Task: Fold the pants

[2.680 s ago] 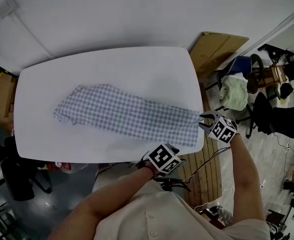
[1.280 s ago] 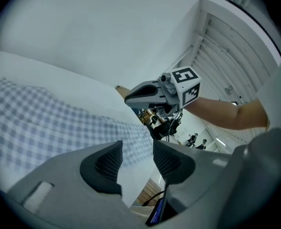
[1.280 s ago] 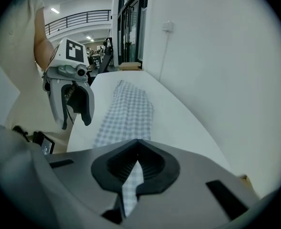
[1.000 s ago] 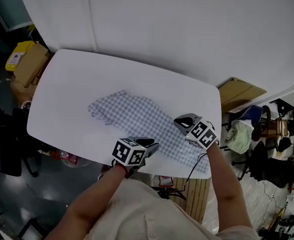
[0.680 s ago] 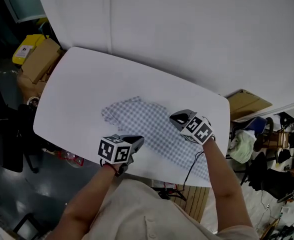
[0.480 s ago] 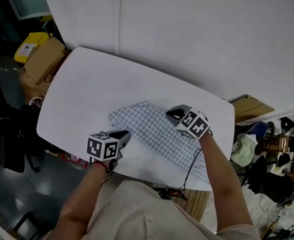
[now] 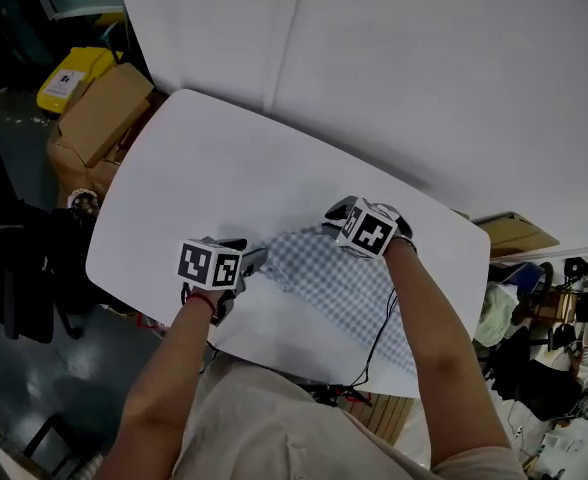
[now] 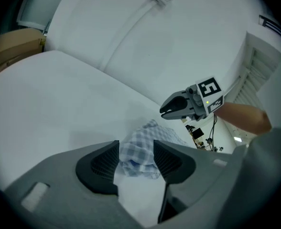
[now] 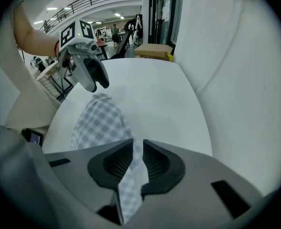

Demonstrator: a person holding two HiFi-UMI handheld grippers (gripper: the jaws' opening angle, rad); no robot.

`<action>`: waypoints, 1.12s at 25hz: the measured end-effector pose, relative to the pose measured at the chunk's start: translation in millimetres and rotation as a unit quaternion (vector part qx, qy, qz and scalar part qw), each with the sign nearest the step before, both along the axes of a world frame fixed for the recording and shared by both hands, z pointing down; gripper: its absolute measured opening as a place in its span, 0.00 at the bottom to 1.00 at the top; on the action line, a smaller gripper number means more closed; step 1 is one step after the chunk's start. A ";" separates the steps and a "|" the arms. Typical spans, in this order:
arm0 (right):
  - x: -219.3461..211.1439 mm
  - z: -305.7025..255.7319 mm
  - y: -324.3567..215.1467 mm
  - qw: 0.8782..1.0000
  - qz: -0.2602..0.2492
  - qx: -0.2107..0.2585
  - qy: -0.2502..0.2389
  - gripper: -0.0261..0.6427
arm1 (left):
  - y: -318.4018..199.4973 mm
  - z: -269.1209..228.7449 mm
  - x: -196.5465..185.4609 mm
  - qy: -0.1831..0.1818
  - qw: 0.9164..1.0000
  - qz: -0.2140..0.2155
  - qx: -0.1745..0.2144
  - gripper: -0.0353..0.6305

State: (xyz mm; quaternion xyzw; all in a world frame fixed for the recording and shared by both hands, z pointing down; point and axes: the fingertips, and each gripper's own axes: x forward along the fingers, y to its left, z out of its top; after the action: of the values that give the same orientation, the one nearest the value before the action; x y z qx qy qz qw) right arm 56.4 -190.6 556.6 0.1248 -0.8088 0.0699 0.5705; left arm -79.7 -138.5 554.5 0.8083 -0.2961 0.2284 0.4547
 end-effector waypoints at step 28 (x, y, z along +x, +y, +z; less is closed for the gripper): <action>-5.4 46.8 6.8 0.988 -0.092 -0.101 0.065 0.09 | 11.6 30.2 18.0 -0.010 0.993 0.101 -0.056 0.13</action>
State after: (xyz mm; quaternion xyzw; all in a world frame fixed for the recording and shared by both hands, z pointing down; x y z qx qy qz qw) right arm 51.0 -183.8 603.4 -0.0040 -0.7666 0.0898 0.6358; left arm -61.7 -126.9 584.8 0.8049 -0.2042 0.2978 0.4710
